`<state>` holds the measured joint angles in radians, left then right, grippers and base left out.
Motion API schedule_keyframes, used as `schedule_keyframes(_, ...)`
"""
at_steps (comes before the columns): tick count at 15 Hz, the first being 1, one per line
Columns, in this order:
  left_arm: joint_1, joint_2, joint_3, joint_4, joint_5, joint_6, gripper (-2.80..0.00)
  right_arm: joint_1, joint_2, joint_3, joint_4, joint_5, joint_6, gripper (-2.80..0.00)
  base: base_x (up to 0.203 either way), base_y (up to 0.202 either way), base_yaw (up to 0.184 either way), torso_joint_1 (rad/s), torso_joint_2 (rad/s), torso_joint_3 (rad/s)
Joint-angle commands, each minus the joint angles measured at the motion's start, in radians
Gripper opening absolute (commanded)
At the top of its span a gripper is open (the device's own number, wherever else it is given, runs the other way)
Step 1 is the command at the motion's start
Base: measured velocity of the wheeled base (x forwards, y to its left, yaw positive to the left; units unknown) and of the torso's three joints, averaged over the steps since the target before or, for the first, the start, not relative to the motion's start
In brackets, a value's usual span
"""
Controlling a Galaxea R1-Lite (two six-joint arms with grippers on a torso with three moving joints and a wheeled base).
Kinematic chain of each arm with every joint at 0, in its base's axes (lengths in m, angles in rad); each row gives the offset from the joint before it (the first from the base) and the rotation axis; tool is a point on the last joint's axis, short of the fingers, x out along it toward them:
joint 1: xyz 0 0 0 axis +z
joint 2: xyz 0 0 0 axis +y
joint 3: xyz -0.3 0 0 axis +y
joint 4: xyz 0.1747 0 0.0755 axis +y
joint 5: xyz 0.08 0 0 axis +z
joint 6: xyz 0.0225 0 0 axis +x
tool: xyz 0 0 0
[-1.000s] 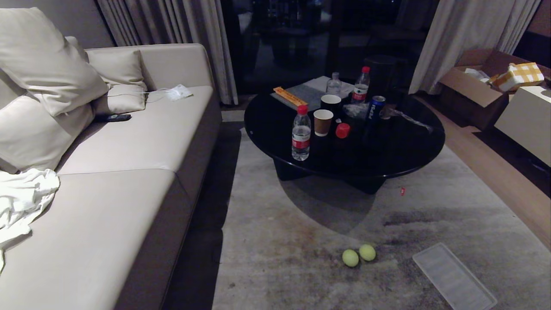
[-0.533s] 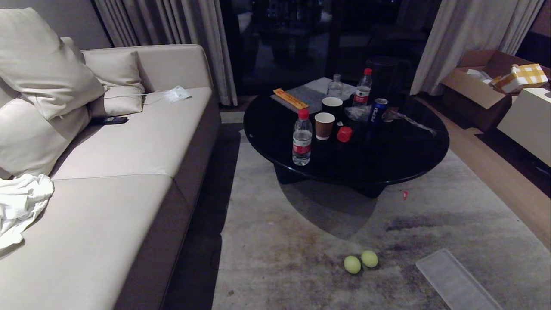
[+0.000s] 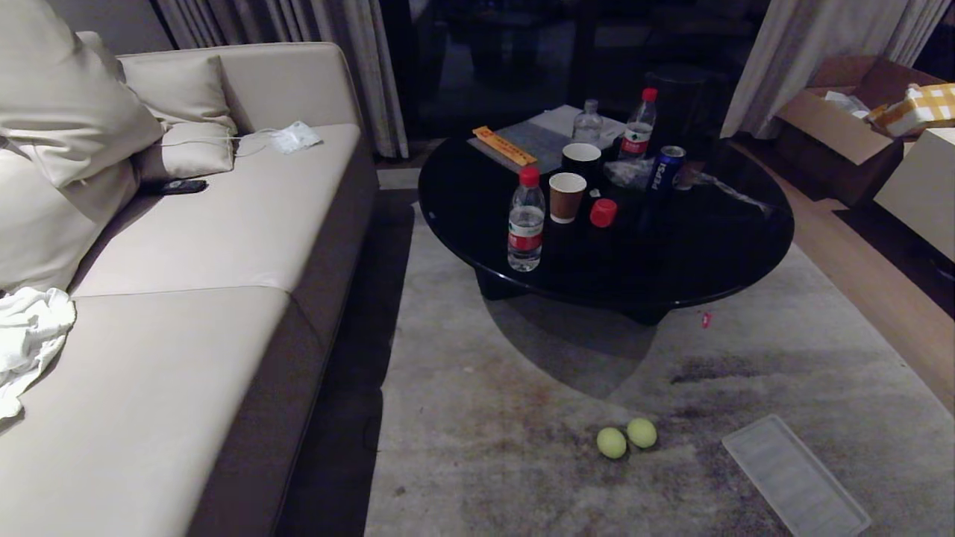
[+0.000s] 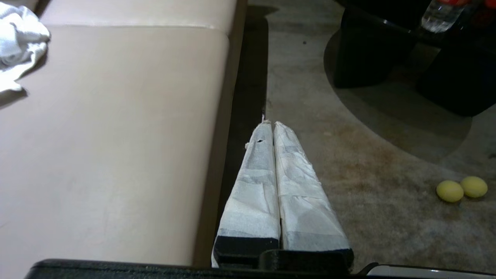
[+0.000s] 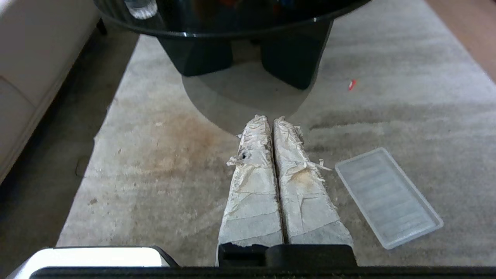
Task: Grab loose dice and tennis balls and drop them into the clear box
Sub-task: Find toys out of the box
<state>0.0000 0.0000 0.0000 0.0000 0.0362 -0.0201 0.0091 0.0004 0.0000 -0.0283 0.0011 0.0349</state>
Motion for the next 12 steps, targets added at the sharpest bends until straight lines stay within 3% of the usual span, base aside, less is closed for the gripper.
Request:
schedule_keyframes(1,0.0,0.002,0.002,0.0,0.001,-0.001,-2.8,0.0,0.001,0.011,-0.001,0.0,0.0,-2.8,0.0,0.0,0.0,0.0,0.0,-0.197)
schedule_keyframes(12,0.0,0.002,0.002,0.0,0.001,-0.001,-2.8,0.0,0.001,0.011,-0.001,0.0,0.0,-2.8,0.0,0.0,0.0,0.002,0.0,-0.198)
